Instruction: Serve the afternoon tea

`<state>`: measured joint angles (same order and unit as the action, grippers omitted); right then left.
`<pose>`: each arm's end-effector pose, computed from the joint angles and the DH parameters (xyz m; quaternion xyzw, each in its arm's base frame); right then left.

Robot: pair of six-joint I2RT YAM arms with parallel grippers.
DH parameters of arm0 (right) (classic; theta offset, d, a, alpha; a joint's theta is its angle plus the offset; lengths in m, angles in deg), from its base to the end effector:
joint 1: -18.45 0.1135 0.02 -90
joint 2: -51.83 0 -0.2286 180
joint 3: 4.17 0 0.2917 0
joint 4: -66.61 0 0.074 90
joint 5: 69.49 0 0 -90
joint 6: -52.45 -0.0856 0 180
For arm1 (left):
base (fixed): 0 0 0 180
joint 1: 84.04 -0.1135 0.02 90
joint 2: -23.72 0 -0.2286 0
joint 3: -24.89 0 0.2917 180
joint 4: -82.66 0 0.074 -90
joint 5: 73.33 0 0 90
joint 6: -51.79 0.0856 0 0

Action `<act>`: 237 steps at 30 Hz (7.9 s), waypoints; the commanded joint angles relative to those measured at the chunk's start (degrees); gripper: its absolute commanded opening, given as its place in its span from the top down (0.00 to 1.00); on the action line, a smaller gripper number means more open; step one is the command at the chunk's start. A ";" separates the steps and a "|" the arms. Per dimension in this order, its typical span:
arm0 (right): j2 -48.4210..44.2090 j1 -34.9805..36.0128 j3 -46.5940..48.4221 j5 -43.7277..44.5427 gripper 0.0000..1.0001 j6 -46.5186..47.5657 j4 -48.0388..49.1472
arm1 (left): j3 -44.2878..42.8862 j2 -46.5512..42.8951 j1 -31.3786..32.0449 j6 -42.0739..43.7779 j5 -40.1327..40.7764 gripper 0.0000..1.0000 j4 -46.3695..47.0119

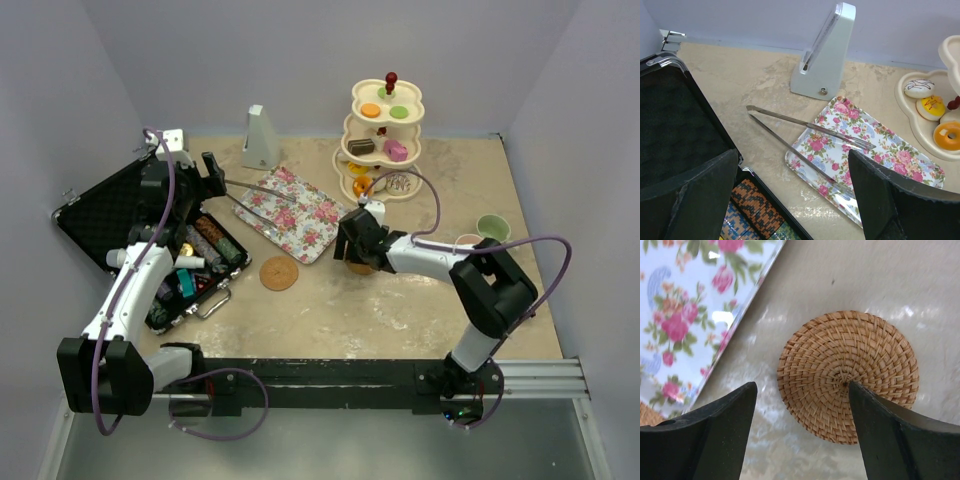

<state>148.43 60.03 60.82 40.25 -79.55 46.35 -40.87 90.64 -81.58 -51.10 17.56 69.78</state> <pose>0.3110 0.2373 0.0661 0.0594 0.9309 0.0937 0.3479 0.3766 -0.0148 0.2792 -0.0764 0.7845 -0.0761 0.6107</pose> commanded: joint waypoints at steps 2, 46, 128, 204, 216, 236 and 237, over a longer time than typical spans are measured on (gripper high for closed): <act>6.58 -5.10 4.87 -0.33 0.21 4.90 0.03 | -2.36 -1.26 0.53 -0.12 0.87 0.04 1.63; 12.29 22.49 19.65 3.99 0.36 10.96 12.07 | -1.84 -0.65 0.53 -0.21 0.79 0.04 2.07; -2.54 4.57 -5.21 -1.45 0.16 -2.21 -9.73 | -1.92 -2.14 0.97 -0.47 0.87 0.04 2.16; -1.85 -36.57 -0.21 -11.40 0.38 14.93 3.98 | -1.83 -1.96 1.50 -0.48 1.05 0.04 2.16; 0.08 -36.57 -0.74 -11.93 0.41 14.05 5.39 | -1.92 -1.79 1.50 -0.47 1.05 0.04 2.07; 3.68 -36.57 -0.48 -15.00 0.43 9.48 11.98 | -1.83 -1.44 1.50 -0.74 0.70 0.04 2.16; 3.86 -36.57 -0.48 -15.26 0.43 9.39 12.25 | -1.83 -1.44 1.50 -0.74 0.70 0.04 2.16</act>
<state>150.63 23.62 59.45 26.85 -68.05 56.28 -40.87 89.19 -80.47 -51.14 18.76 69.82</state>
